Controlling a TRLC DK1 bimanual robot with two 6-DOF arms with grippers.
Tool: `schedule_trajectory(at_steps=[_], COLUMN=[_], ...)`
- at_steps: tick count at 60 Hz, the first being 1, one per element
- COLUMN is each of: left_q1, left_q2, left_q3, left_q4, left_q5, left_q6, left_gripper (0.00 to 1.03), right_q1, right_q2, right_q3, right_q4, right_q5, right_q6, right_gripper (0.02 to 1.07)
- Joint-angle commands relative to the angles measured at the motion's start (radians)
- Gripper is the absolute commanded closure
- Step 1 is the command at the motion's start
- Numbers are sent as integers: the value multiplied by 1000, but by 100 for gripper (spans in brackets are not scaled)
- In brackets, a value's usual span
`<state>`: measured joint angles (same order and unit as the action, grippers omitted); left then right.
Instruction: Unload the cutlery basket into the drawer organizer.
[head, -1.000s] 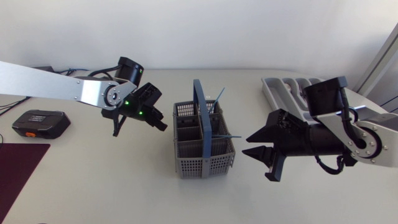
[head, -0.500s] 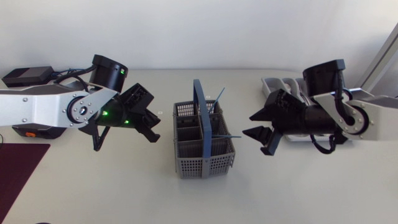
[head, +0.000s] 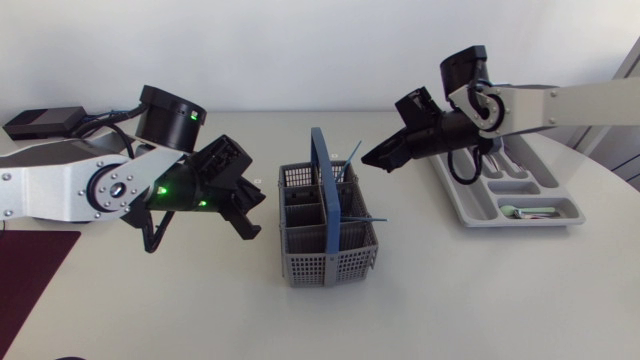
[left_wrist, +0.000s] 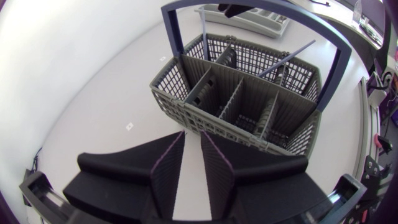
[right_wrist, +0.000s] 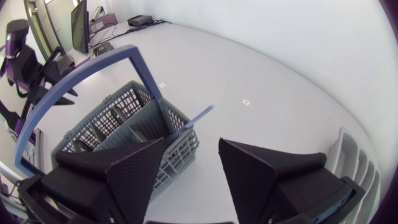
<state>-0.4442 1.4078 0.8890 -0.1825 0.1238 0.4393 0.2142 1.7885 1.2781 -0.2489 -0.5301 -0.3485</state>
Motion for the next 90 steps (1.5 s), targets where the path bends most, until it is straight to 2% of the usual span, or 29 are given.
schedule_trajectory(at_steps=[1,11,15,19,28,39,48,65,90], left_q1=[-7,-4,-4,-4,-5,-7,-8,-11,-13], left_q2=[-18,-36,-44,-53,-63,-69,-73,-79,-90], left_q3=[-38,-53,-56,-58,-64,-65,-67,-70,-84], left_q4=[-8,-6,-6,-6,-8,-8,-9,-12,-12], left_q5=[7,7,7,7,7,7,7,5,-1], left_q6=[7,7,7,7,6,4,3,1,6], left_gripper=[80,80,80,80,80,80,80,80,80], right_q1=[8,5,5,7,19,25,31,30,8], right_q2=[89,183,204,223,235,242,249,172,-144], right_q3=[95,217,245,270,287,285,288,287,242], right_q4=[-44,-98,-107,-116,-125,-141,-158,-201,-329], right_q5=[-18,-59,-64,-74,-79,-80,-85,-85,-79], right_q6=[88,137,151,161,177,177,164,134,94], right_gripper=[53,58,65,67,83,88,97,98,98])
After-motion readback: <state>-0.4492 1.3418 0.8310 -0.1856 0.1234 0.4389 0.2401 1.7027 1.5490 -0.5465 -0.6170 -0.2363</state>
